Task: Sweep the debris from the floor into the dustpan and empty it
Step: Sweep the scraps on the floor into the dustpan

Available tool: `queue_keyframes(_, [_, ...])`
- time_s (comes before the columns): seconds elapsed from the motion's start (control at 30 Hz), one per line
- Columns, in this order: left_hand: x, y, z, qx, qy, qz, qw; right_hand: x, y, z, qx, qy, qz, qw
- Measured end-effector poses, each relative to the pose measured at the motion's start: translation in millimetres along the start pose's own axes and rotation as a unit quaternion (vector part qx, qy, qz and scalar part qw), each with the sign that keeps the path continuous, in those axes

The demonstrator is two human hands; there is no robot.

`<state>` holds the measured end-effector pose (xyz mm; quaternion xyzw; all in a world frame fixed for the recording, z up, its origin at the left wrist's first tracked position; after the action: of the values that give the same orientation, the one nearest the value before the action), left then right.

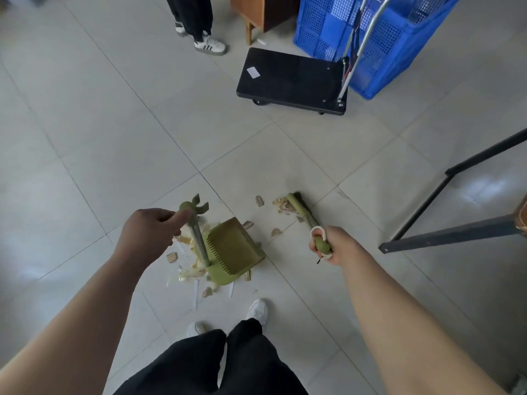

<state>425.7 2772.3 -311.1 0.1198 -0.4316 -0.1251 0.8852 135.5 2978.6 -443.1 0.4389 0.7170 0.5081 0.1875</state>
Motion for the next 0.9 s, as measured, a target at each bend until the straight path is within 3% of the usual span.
queue_keyframes(0.33, [76, 3, -62, 0.014, 0.032, 0.022, 0.999, -88, 63, 66, -0.036, 0.092, -0.068, 0.993])
queue_keyframes(0.53, [118, 4, -107, 0.017, 0.045, 0.031, 0.998, -113, 93, 66, -0.03, 0.095, -0.103, 0.99])
queue_keyframes(0.9, [145, 1, -157, 0.064, 0.051, 0.056, 0.995, -127, 86, 23, 0.057, 0.071, -0.044, 0.995])
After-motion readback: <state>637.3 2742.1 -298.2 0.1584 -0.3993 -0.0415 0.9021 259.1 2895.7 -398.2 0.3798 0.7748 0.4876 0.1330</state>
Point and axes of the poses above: each hand's wrist, its own y-axis away from the middle knuckle, its own x-axis out of the back of the hand, z = x × y, the point moved 4 cm from there along -y, towards the middle knuckle, and after that the axes turned 10 degrees about z, right-handed, at the moved point
